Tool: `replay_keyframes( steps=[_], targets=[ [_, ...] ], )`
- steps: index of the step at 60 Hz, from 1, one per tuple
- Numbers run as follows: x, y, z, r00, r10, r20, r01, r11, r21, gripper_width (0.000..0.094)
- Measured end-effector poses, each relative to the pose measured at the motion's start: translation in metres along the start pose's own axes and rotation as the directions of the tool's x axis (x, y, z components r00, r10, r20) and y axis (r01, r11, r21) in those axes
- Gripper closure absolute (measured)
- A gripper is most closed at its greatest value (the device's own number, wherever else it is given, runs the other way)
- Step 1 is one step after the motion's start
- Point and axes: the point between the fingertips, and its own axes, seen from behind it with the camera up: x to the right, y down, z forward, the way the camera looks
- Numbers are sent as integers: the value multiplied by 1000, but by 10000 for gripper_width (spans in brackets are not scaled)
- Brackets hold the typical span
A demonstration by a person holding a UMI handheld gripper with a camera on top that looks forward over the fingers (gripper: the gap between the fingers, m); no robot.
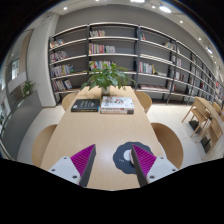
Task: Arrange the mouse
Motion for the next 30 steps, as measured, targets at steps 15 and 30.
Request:
replay_keyframes(
  steps=[15,30],
  targets=[
    [-37,28,-46,1000,-22,16,22,1000,11,230],
    [-49,41,-66,999,-38,7,37,999,13,230]
  ],
)
